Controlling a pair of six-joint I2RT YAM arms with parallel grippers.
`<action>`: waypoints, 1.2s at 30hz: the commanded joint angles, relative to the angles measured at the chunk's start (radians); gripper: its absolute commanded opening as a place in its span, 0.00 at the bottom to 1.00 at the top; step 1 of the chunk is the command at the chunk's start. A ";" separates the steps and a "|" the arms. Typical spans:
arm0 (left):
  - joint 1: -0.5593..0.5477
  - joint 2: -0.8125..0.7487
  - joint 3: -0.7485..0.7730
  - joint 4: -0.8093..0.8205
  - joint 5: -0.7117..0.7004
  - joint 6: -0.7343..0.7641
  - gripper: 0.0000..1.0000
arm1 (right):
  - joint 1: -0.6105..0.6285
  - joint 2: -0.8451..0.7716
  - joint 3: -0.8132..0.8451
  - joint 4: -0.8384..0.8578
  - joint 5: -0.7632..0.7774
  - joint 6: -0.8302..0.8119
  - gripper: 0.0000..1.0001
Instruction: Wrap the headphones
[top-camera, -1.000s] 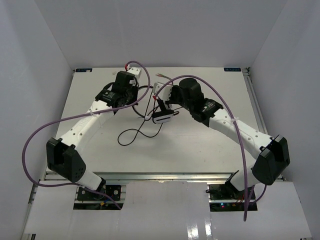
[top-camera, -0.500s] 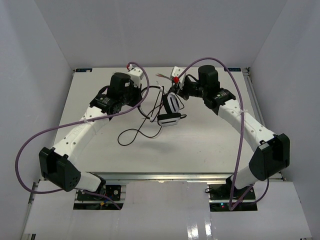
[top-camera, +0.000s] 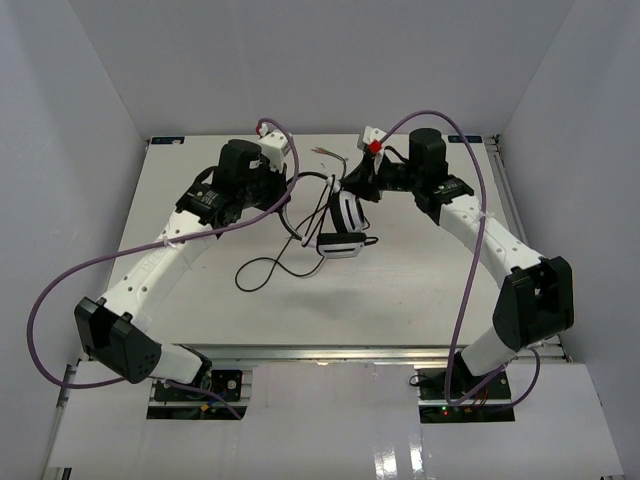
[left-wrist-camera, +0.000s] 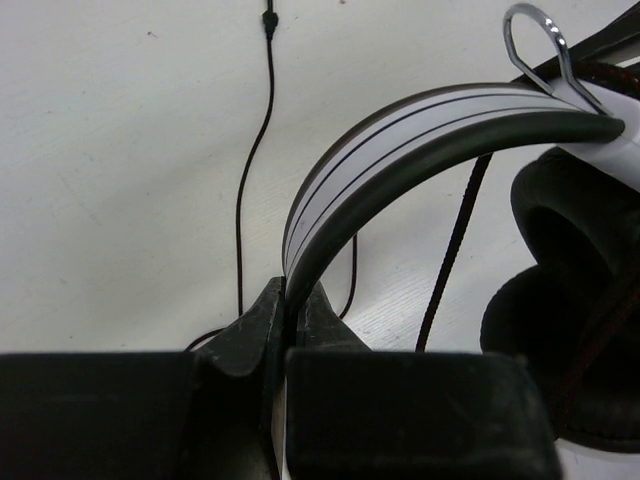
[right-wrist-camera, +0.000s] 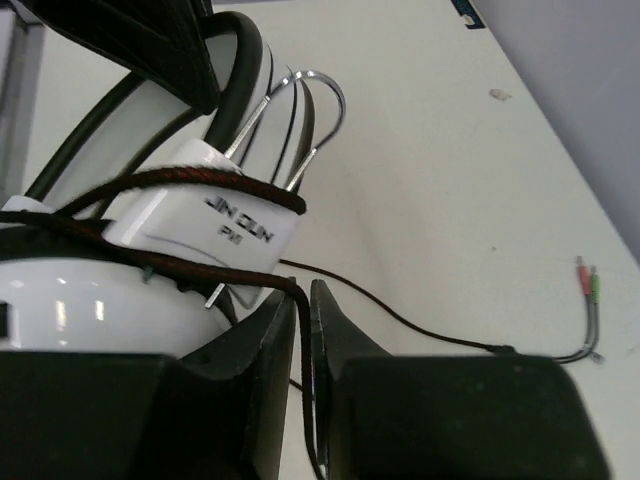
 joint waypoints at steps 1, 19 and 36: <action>-0.028 -0.084 0.103 0.031 0.166 -0.088 0.00 | -0.024 0.027 -0.079 0.292 -0.166 0.241 0.40; -0.043 0.051 0.557 0.000 0.163 -0.322 0.00 | 0.007 0.344 -0.225 1.600 -0.238 1.229 0.68; -0.043 0.124 0.695 0.011 0.087 -0.380 0.00 | 0.167 0.239 -0.329 1.423 -0.205 1.049 0.74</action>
